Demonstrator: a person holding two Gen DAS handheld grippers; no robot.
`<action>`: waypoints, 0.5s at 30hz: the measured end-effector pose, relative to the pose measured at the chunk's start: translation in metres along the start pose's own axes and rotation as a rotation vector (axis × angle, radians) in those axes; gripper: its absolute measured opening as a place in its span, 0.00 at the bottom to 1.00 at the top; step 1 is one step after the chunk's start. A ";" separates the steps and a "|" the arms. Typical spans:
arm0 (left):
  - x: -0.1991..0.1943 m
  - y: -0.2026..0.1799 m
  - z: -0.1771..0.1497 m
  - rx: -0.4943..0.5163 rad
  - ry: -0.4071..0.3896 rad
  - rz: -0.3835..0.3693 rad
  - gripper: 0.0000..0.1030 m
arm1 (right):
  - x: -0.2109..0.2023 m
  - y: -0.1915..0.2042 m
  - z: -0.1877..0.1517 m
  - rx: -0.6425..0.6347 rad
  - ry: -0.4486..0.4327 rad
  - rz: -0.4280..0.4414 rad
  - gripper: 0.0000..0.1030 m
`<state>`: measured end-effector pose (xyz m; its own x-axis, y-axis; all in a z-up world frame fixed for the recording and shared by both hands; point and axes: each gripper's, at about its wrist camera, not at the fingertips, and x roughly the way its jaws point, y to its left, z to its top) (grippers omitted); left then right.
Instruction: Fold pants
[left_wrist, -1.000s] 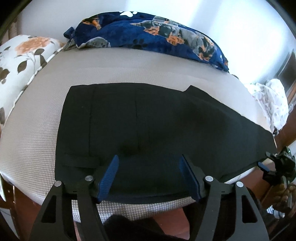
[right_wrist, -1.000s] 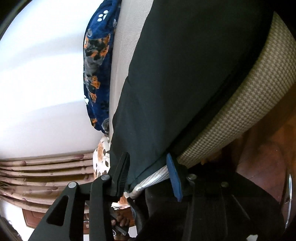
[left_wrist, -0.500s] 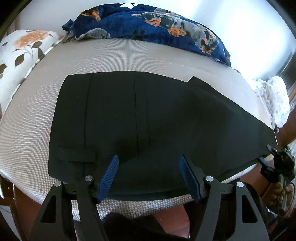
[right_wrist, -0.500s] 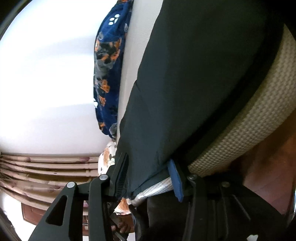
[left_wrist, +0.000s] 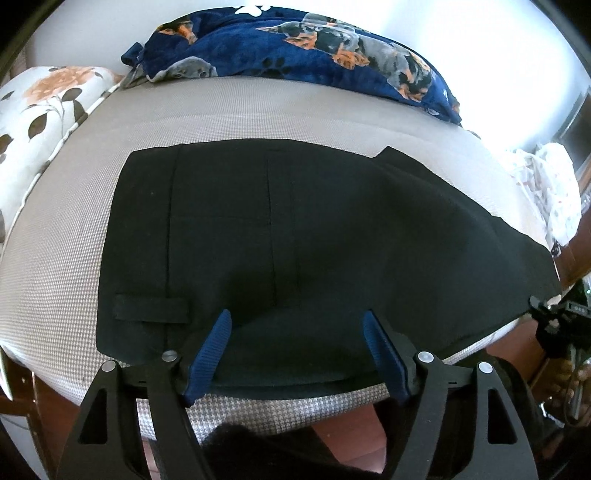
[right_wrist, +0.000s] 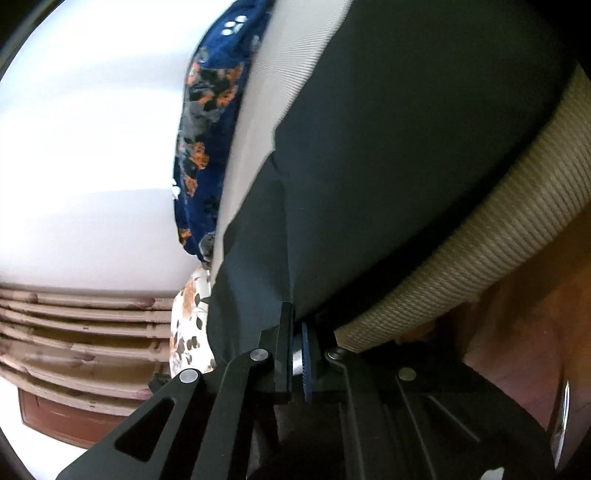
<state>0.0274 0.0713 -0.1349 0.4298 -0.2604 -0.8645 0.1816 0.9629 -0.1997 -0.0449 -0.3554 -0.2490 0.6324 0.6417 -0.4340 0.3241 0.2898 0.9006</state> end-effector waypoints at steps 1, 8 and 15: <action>0.000 -0.001 0.000 0.004 0.003 0.004 0.73 | 0.002 -0.005 -0.001 0.019 0.004 0.001 0.05; 0.003 -0.003 -0.001 0.025 0.002 0.016 0.76 | -0.008 -0.008 0.008 0.048 0.011 0.042 0.10; 0.006 -0.006 -0.003 0.052 0.005 0.030 0.78 | -0.123 -0.029 0.048 0.043 -0.276 -0.065 0.27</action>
<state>0.0266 0.0644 -0.1404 0.4314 -0.2306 -0.8722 0.2139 0.9653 -0.1495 -0.0985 -0.4763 -0.2225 0.7751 0.4031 -0.4865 0.3963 0.2895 0.8713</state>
